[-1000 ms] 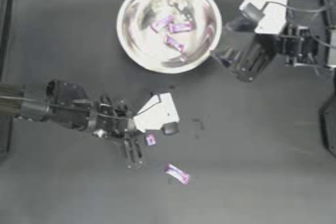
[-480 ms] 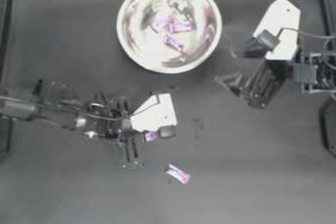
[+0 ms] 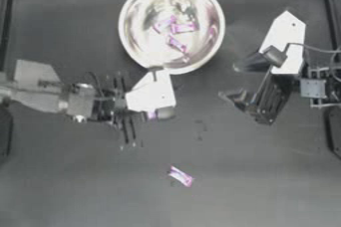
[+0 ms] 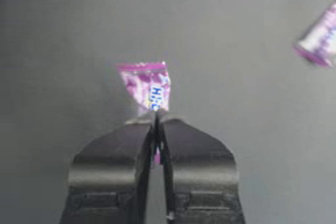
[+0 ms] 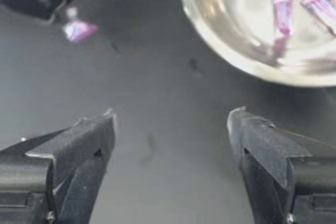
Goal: Put candies in bowl
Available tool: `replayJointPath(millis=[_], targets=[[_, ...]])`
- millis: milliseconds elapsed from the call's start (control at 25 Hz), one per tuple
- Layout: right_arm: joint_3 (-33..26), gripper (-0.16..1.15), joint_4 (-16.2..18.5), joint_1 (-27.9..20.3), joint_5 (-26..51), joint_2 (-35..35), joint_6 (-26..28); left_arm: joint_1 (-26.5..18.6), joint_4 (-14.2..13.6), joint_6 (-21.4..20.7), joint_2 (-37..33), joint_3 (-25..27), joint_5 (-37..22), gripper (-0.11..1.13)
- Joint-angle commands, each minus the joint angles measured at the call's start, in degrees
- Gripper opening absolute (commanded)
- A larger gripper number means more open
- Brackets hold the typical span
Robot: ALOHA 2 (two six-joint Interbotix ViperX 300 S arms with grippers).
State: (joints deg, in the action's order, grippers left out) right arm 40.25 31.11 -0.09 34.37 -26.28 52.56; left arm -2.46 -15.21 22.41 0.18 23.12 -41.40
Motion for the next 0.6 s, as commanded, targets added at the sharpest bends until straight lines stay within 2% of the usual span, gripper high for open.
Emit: replayJointPath(millis=[40,400,600], targets=[[-0.53,0.97,-0.44,0.97,-0.62,-0.88,0.09,-1.14,-2.55,-0.26,-3.6,-3.34,-1.49,0.44],[0.62,0.97,-1.14,1.23,-2.55,-0.97,0.09,-7.82,-5.8,-2.02,-5.1,-4.31,-1.14,0.43],[0.97,0.97,-1.49,1.23,-3.52,-0.97,0.09,-12.83,-6.06,-4.75,-5.36,-5.1,1.14,0.43]])
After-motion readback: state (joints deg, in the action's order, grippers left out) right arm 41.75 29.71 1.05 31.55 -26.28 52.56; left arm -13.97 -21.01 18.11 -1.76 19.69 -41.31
